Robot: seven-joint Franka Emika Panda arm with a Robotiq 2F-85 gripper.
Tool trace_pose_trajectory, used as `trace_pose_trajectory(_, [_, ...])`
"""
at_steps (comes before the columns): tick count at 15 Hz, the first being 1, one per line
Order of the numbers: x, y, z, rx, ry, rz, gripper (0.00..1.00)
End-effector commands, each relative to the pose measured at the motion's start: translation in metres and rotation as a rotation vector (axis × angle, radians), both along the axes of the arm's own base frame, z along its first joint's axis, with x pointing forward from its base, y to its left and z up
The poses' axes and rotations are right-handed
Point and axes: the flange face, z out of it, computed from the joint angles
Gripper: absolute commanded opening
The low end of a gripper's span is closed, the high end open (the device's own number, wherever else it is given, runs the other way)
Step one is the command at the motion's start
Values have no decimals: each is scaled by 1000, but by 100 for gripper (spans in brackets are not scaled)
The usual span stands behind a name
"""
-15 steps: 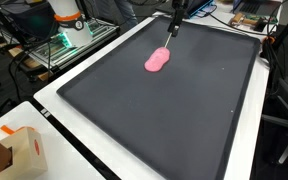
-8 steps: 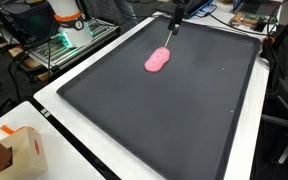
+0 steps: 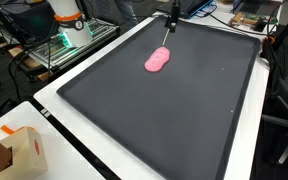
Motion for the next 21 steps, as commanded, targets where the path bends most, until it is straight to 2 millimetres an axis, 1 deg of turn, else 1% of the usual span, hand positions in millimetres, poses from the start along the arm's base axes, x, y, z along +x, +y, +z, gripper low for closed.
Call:
trace_pose_trajectory(1, [-13,-23,15,85,9,-5,6])
trace_pose_trajectory(10, [-23,-57,49,232,12,-45,6])
trace_pose_trajectory(15, [-30,-69,63,286,22,-77,6])
trace_pose_trajectory(21, [-38,-78,74,328,21,-111,6])
